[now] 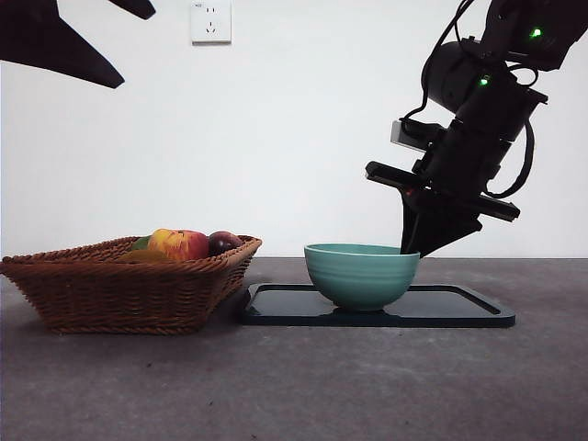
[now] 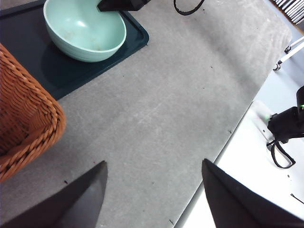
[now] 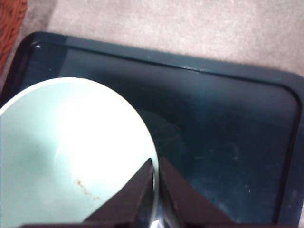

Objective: Pick up the wifruite, put it on the bowl, pick up the plate, put it on desk

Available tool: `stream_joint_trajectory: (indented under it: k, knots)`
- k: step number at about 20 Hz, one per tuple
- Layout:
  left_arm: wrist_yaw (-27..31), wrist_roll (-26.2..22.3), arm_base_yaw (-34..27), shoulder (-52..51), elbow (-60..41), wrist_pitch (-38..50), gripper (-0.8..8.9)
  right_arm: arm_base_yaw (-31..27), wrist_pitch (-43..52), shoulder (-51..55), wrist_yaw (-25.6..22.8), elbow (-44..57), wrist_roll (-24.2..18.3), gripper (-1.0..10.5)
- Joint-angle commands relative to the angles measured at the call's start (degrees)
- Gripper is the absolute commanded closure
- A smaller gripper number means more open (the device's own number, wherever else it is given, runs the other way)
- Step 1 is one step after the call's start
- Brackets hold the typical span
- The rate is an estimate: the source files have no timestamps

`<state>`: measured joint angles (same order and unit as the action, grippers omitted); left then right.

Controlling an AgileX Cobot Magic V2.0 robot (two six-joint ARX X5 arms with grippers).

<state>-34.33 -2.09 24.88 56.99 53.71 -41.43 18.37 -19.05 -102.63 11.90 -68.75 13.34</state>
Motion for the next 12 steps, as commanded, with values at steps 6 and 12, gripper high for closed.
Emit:
stream_joint_trajectory:
  k: [6,12]
  knots:
    - [-0.26,-0.72,0.26,0.33,0.55,0.28,5.02,1.05,-4.02,12.52,0.26,-1.51,-1.11,9.4]
    - [-0.24,-0.72,0.26,0.33,0.55,0.28,5.02,4.02,-16.63,26.71,0.2,-1.42,-4.98,9.4]
